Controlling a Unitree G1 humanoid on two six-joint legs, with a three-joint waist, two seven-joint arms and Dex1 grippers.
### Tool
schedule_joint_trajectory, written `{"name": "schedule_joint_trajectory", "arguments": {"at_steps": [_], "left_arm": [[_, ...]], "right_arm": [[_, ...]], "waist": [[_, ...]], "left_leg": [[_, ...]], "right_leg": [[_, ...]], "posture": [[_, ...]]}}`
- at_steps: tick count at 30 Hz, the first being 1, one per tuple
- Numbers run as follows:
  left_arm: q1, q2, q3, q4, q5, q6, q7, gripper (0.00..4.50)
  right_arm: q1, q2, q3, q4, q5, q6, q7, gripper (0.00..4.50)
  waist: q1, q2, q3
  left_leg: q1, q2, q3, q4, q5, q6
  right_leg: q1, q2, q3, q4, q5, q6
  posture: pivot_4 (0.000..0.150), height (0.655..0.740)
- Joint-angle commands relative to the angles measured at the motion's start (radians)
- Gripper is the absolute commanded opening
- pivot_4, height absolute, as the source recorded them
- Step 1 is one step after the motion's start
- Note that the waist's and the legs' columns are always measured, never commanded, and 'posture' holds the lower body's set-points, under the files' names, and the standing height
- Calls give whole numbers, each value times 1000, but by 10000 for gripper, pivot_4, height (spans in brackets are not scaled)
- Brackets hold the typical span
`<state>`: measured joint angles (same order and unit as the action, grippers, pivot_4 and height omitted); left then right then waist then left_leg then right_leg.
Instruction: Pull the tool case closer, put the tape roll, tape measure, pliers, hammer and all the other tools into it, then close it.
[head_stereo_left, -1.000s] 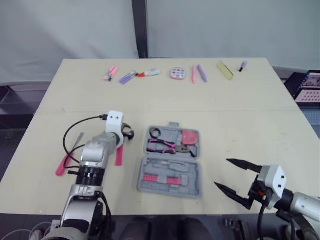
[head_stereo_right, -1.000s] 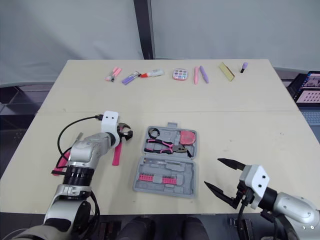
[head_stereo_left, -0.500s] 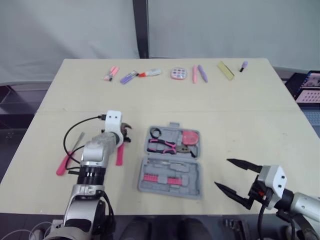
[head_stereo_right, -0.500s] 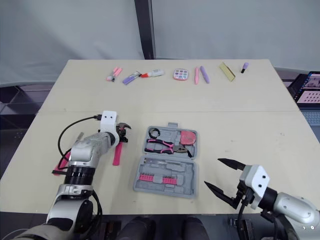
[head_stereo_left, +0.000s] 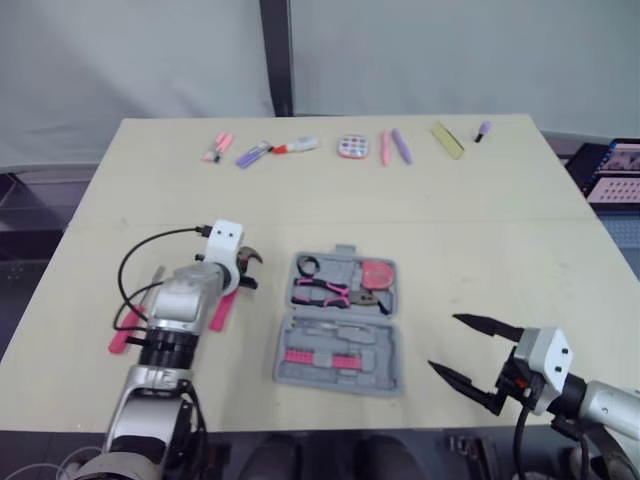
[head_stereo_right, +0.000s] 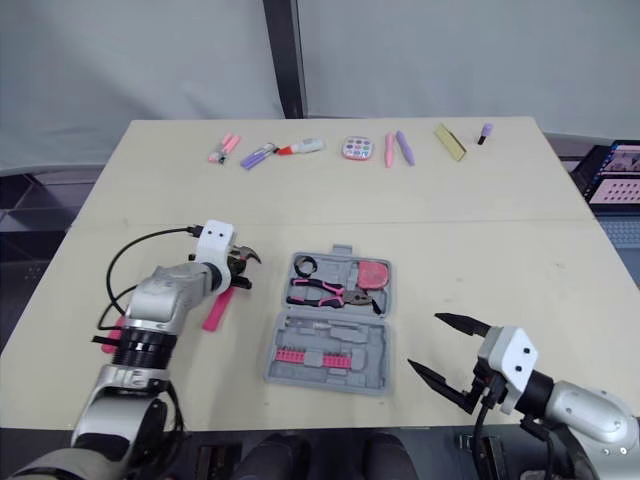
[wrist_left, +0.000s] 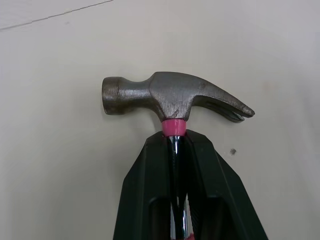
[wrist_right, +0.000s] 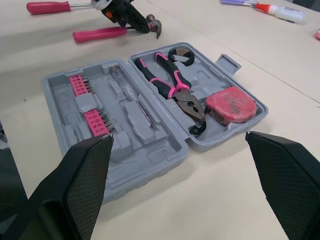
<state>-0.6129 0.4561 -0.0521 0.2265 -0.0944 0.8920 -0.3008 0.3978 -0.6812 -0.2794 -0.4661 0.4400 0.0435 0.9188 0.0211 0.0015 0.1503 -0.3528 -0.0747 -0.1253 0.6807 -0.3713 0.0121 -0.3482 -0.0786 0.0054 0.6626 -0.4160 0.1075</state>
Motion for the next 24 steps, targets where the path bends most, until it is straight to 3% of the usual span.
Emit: {"name": "schedule_joint_trajectory", "arguments": {"at_steps": [1,6,13,24], "left_arm": [[-15,91,-53,-108,-38,-73,-218,640],[-16,212,-148,-218,-61,-185,-486,640],[-35,257,-221,-334,-103,-219,-703,640],[-131,185,-357,-452,-94,-120,-758,640]], "right_arm": [[-18,1,-4,1,4,-13,4,45000],[-49,-4,7,31,5,-15,23,45000],[-90,-19,26,65,13,-11,59,45000],[-109,-46,21,91,31,5,111,45000]], "waist": [[1,0,0],[6,0,0],[1,0,0],[3,0,0]], "left_leg": [[0,0,0,0,0,0],[-2,-1,-1,1,0,0],[-2,0,-1,1,0,0],[-2,0,-1,2,0,1]], "right_leg": [[-1,0,0,0,0,0],[-2,-1,0,0,0,0],[-2,0,0,0,0,0],[0,0,1,-1,0,0]], "posture": [[1500,7400],[1500,7400],[1500,7400],[1500,7400]]}}
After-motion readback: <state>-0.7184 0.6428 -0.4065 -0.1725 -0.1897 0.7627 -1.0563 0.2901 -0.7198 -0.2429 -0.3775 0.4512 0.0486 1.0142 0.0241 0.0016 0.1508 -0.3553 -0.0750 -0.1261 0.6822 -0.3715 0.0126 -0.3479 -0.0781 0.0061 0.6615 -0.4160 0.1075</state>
